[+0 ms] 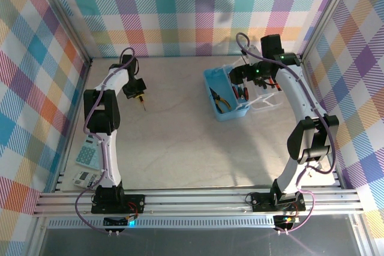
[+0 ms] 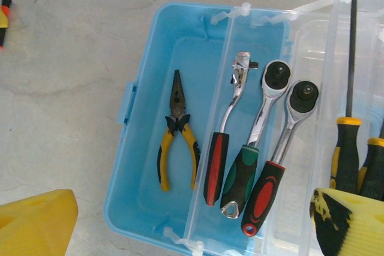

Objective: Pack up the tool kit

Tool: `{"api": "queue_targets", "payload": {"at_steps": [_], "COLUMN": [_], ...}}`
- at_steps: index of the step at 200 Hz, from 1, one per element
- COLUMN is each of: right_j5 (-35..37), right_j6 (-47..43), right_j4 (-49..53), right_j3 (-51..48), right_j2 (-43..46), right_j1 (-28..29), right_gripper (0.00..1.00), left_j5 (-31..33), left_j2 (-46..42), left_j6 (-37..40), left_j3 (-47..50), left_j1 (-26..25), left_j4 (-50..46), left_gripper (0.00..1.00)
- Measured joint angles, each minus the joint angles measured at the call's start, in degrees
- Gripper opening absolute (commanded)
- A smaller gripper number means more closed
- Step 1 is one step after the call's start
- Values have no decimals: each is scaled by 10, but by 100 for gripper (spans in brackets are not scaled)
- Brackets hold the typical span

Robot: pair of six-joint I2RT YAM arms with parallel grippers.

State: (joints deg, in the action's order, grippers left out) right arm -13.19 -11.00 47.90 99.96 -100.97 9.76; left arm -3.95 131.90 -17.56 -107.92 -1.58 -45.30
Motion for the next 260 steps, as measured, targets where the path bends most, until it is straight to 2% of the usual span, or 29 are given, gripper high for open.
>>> {"api": "queue_targets", "payload": {"at_steps": [19, 50, 88, 122, 145, 172, 252, 260], "right_j5": [-24, -89, -176, -205, -219, -227, -231, -233], "right_j6": [5, 31, 87, 119, 134, 145, 168, 170], "right_j4": [0, -9, -56, -93, -111, -123, -137, -140], "right_j3": [-3, -30, -56, -56, -56, -55, -28, -25], "right_j2": [2, 26, 48, 47, 36, 16, -23, -28], "right_j1": [0, 0, 16, 73, 105, 123, 151, 154], "right_gripper": [99, 99, 100, 85, 78, 72, 56, 51], "left_j5": [-46, -171, -313, -397, -424, -432, -444, -445], "left_j2": [-25, -94, -202, -246, -249, -249, -249, -249], "left_j6": [5, -2, -47, -117, -153, -175, -189, -189], "left_j3": [32, 62, 62, 73, 93, 105, 108, 110], "left_j1": [-8, -38, -105, -174, -191, -191, -193, -193], "left_j4": [-16, -24, 52, 162, 214, 232, 254, 258], "left_gripper": [0, 0, 0, 0, 0, 0, 0, 0]}}
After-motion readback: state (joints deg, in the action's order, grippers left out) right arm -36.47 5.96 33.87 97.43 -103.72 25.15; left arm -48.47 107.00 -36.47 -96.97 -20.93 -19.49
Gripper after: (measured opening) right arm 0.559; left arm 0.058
